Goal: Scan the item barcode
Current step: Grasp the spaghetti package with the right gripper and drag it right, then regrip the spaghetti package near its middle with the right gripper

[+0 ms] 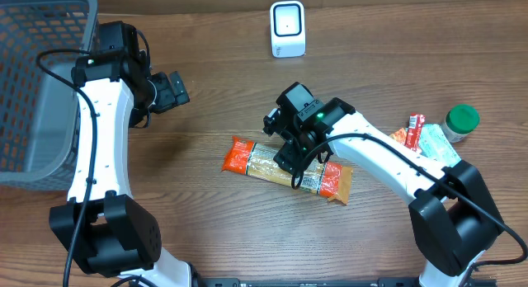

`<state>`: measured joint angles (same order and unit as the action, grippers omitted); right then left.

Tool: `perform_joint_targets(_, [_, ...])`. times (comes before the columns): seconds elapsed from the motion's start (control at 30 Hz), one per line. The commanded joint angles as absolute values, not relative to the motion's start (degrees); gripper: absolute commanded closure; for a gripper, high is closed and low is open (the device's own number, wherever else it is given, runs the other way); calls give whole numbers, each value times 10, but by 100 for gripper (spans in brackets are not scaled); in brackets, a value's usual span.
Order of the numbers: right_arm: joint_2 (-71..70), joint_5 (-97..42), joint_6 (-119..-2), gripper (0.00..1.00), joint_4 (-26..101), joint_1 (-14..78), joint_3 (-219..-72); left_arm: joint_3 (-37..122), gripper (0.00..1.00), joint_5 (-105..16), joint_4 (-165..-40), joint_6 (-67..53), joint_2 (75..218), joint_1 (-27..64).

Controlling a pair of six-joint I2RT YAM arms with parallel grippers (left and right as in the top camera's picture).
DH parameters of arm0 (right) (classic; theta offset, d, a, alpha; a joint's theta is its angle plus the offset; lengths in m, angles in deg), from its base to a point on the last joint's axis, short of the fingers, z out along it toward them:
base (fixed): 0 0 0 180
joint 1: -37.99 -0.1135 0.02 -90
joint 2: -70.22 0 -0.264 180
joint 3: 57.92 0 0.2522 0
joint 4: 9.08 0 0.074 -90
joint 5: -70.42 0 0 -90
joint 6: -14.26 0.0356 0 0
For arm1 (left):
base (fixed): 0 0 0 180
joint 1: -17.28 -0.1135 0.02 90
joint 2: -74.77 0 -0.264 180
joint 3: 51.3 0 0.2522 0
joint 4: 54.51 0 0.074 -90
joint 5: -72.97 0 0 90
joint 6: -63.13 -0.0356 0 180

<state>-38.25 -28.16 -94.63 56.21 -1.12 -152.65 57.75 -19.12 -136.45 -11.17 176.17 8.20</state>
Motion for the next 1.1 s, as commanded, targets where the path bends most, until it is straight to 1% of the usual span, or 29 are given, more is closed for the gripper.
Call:
perform_joint_targets(0.0, [-365,-287,-958,17,558,-15,-1519,587,0,-189,-1366,-121,1763,84])
perform_joint_targets(0.17, [-366,-302,-973,16,541,-15,-1491,587,0,-189,-1366,-121,1763,84])
perform_joint_targets(0.43, [-366,-308,-973,16,438,-15,-1415,587,0,-189,-1366,-121,1763,84])
perform_joint_targets(0.53, [-366,-308,-972,20,398,-15,-1387,587,0,-189,-1366,-121,1763,84])
perform_joint_targets(0.7, [-366,-308,-972,31,366,-15,-1359,587,0,-189,-1366,-121,1763,84])
perform_joint_targets(0.73, [-366,-308,-972,31,366,-15,-1359,587,0,-189,-1366,-121,1763,84])
perform_joint_targets(0.83, [-366,-308,-972,30,364,-15,-1359,587,0,-189,-1366,-121,1763,84])
perform_joint_targets(0.93, [-366,-308,-972,18,362,-15,-1359,587,0,-189,-1366,-121,1763,84])
perform_joint_targets(1.07, [-366,-308,-972,11,362,-15,-1359,587,0,-189,-1366,-121,1763,84])
